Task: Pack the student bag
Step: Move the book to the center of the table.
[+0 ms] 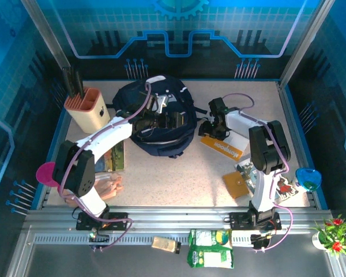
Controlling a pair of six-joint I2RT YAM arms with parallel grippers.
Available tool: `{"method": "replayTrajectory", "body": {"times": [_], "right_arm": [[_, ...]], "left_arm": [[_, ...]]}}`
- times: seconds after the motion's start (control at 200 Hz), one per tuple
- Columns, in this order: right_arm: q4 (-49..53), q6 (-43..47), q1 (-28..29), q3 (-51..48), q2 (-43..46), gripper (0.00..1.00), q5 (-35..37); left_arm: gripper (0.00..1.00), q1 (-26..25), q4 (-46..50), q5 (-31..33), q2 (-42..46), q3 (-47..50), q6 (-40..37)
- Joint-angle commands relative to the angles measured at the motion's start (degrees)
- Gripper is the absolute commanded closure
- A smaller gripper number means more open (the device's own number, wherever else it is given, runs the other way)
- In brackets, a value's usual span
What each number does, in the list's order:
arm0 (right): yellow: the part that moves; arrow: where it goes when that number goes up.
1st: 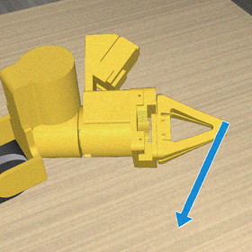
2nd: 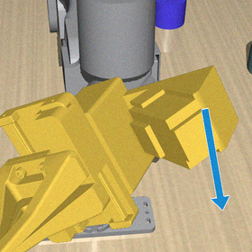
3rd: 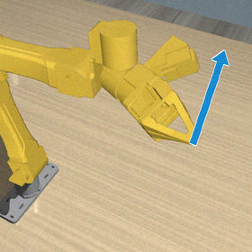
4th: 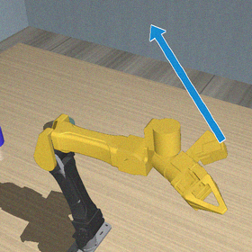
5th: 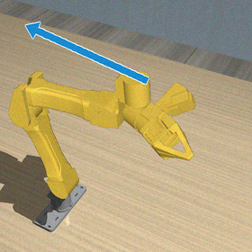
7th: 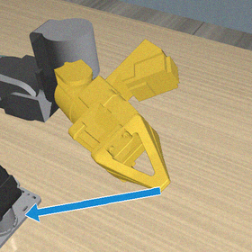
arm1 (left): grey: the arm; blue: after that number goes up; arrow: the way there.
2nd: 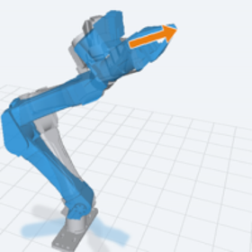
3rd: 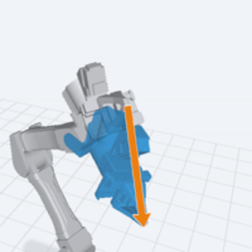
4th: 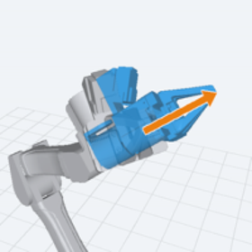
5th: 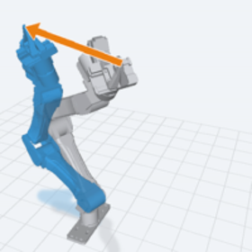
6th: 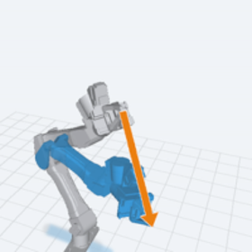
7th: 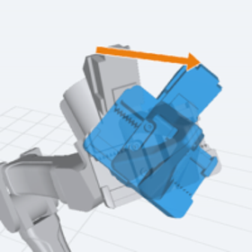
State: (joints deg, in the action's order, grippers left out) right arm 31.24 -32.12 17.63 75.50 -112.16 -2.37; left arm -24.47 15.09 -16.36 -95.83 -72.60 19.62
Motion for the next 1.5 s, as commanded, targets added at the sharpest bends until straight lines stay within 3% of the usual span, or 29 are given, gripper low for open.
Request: {"method": "replayTrajectory", "body": {"times": [0.0, 0.335, 0.645, 0.83, 0.97, 1.136, 1.321, 1.491], "right_arm": [[2.0, 0.3, 1.0, -2.2, 0.9, 0.34, -2.2], [4.3, 5.3, 3.3, -10.6, 7.6, 0.36, -6.7], [6.7, 6.1, 9.2, -15.1, 13.1, 0.39, -9.8], [8.3, 4.8, 9.5, -19.0, 21.1, 0.38, -4.8], [4.9, 0.1, 6.5, -19.2, 24.9, 0.37, -0.3], [-2.0, -6.2, 3.6, -15.3, 19.1, 0.38, -1.2], [-1.5, -7.1, 3.8, -6.7, 8.0, 0.46, -1.1], [-1.1, -6.8, 4.3, -5.7, 4.2, 0.47, -1.1]], "left_arm": [[0.01, 0.4, -0.6, -1.0, 0.3, -2.0, 0.9], [0.01, 0.4, -0.8, -1.0, 0.7, -1.8, 0.9], [0.01, -0.4, -1.1, -4.1, -1.1, -2.6, 2.9], [0.01, -2.7, 0.0, -4.8, -3.2, -4.6, 2.9], [0.01, -4.7, 0.5, -4.6, -6.2, -7.5, 3.4], [0.01, -6.7, 1.4, -3.0, -9.4, -10.3, 5.9], [0.02, -6.7, 2.9, -0.8, -9.8, -10.5, 7.2], [0.01, -6.7, 4.0, 0.8, -8.9, -9.9, 6.5]]}}
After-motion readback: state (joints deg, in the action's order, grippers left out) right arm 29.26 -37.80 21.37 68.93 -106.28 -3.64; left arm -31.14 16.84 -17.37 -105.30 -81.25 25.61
